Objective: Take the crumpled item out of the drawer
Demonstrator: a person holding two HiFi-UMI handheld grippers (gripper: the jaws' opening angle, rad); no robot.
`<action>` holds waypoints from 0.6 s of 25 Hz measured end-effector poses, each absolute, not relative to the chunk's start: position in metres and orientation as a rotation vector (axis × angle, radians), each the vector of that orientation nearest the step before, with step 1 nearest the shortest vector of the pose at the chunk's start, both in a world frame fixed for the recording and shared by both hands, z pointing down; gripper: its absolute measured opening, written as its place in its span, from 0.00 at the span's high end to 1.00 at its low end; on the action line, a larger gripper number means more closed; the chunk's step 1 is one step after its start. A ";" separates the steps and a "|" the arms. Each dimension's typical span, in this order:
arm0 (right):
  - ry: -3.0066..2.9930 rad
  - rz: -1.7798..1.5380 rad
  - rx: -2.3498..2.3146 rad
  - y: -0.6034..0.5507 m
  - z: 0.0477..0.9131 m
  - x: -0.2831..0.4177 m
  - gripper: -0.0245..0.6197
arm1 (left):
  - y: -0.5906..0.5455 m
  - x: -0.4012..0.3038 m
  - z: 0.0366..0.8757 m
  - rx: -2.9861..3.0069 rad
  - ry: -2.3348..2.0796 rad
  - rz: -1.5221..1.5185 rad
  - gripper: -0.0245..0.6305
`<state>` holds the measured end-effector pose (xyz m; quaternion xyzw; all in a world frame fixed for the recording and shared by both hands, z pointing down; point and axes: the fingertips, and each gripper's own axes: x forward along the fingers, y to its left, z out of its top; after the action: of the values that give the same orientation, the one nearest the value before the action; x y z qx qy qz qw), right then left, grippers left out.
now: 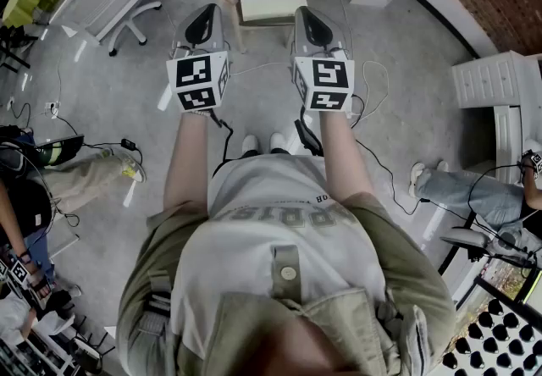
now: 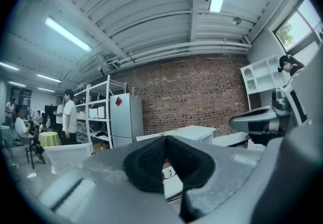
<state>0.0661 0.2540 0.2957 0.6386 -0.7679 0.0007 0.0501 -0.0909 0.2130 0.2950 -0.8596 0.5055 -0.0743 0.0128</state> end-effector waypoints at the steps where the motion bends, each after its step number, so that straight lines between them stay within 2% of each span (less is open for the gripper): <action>1: -2.340 0.002 1.943 0.253 0.295 0.066 0.96 | 0.212 -0.091 0.295 -2.678 1.575 -0.232 0.95; 15: -2.351 0.000 1.911 0.250 0.297 0.074 0.96 | 0.209 -0.079 0.295 -2.670 1.591 -0.253 0.95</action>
<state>0.0741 0.2496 0.2966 0.6299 -0.7747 0.0001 0.0560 -0.0787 0.2092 0.2949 -0.8562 0.5101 -0.0813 0.0116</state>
